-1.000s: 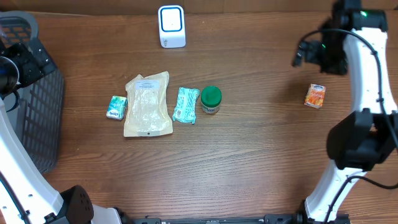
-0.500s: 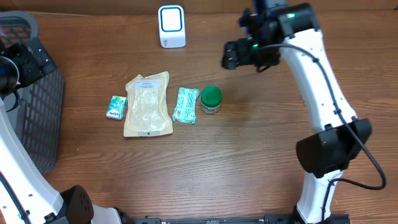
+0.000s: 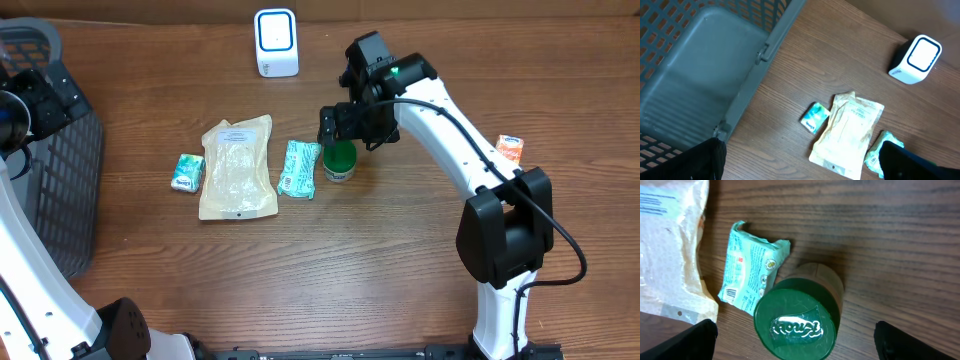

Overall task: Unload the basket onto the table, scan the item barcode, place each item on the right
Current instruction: 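Move the right gripper over the green-lidded jar and lower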

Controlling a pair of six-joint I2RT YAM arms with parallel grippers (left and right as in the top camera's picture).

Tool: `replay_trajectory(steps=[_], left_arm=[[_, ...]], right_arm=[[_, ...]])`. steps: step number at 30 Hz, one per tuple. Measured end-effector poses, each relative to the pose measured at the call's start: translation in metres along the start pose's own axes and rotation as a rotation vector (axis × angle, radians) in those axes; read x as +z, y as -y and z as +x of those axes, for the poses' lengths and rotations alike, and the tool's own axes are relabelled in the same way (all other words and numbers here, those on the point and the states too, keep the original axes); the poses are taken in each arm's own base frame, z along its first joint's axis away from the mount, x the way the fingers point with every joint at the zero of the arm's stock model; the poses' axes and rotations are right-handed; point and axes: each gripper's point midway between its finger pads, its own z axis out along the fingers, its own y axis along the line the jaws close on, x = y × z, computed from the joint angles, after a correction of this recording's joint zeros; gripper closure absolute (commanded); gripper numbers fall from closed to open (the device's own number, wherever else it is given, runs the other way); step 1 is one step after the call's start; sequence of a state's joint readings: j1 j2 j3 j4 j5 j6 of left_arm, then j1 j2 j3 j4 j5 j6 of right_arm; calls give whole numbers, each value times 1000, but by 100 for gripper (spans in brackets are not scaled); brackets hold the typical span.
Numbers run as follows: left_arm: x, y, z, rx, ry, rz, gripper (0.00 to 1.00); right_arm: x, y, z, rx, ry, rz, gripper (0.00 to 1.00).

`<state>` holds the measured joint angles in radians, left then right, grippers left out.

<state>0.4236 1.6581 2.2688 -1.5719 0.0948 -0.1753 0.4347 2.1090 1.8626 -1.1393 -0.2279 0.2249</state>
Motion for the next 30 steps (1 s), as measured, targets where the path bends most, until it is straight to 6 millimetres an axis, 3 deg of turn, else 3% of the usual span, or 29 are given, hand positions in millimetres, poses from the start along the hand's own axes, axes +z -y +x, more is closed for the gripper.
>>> replay_trajectory(steps=[9,15,21,30], left_arm=[[0,0,0,0,0,0,1],[0,0,0,0,0,0,0],[0,0,0,0,0,0,0],[0,0,0,0,0,0,1]], right_arm=[[10,-2,4,-182,-6,1,10],[25,0,18,-304,-37,65,9],[26,5,14,-345,-17,128,20],[27,4,10,-360,-1,133,21]])
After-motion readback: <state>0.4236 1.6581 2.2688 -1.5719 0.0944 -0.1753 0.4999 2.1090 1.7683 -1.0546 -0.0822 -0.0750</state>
